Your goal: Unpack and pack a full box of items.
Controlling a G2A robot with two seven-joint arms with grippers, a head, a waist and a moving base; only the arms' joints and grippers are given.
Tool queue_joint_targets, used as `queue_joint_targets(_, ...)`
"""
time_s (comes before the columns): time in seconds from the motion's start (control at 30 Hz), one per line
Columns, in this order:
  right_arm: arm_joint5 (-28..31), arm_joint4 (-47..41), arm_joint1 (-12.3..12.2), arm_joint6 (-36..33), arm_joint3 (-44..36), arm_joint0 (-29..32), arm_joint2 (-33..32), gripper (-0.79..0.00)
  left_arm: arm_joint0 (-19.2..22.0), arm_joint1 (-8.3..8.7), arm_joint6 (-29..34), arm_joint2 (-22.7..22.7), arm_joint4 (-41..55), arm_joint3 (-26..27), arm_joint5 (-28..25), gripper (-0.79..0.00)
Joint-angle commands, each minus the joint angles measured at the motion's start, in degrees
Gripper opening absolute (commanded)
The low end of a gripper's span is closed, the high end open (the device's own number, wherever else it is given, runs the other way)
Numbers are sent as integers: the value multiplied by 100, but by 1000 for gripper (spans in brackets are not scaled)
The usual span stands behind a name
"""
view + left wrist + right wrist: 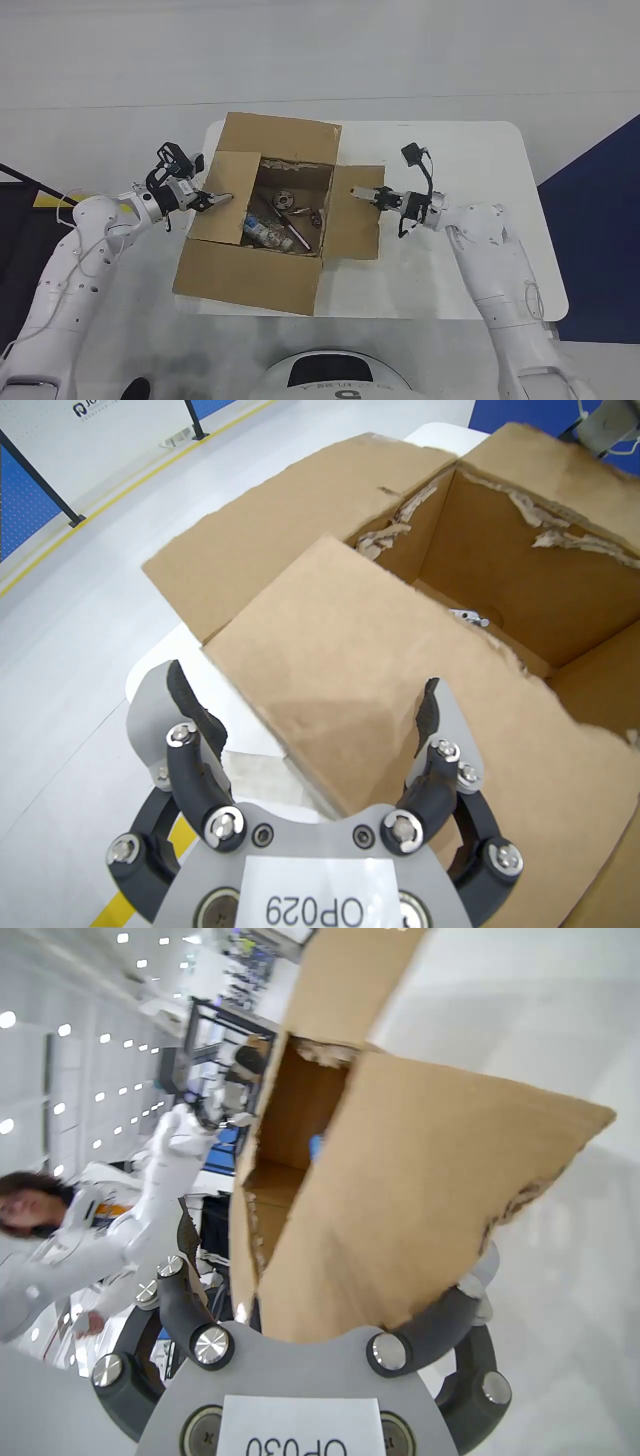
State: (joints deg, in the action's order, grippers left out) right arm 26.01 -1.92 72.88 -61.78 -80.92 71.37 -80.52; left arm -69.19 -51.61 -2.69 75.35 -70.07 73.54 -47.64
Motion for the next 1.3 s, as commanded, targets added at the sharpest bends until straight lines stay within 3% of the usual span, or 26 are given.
queue_joint_targets(0.0,416,-604,-15,-187,5,-38,-44,0,0,0,0,0,0,0,0,0)
queue_joint_targets(0.1,601,-988,-36,-380,-33,-130,-27,0,0,0,0,0,0,0,0,0)
queue_joint_targets(0.33,-128,-368,55,-526,-304,-942,1025,0,0,0,0,0,0,0,0,0)
queue_joint_targets(0.53,-966,229,377,-291,568,-2220,2503,0,0,0,0,0,0,0,0,0)
queue_joint_targets(0.73,-1728,565,658,311,1460,-3006,3249,0,-89,12,-49,203,225,-111,248,0)
queue_joint_targets(0.87,-2312,923,746,648,1701,-3283,3446,0,-110,14,84,244,246,-220,328,0)
queue_joint_targets(1.03,-1928,1100,691,1305,1617,-3257,3162,0,-118,-16,218,75,138,-165,311,0)
queue_joint_targets(1.17,-1698,1300,523,2136,1391,-2835,2582,0,-104,-36,244,-10,48,-104,357,0)
queue_joint_targets(1.27,-2167,1744,397,2665,1246,-2473,2214,0,-73,-42,226,6,90,-102,369,0)
